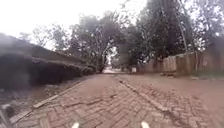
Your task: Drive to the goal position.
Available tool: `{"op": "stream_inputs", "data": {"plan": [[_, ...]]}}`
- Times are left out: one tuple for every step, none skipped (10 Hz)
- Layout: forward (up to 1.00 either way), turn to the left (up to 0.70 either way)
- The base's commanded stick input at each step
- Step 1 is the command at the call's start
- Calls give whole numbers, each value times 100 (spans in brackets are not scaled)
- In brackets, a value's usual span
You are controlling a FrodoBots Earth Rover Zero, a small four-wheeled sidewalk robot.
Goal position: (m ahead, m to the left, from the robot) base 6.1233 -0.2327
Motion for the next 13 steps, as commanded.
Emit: {"op": "stream_inputs", "data": {"plan": [[50,0],[50,0],[50,0],[50,0],[50,0],[50,0],[50,0],[50,0],[50,0],[50,0],[50,0],[50,0],[50,20]]}}
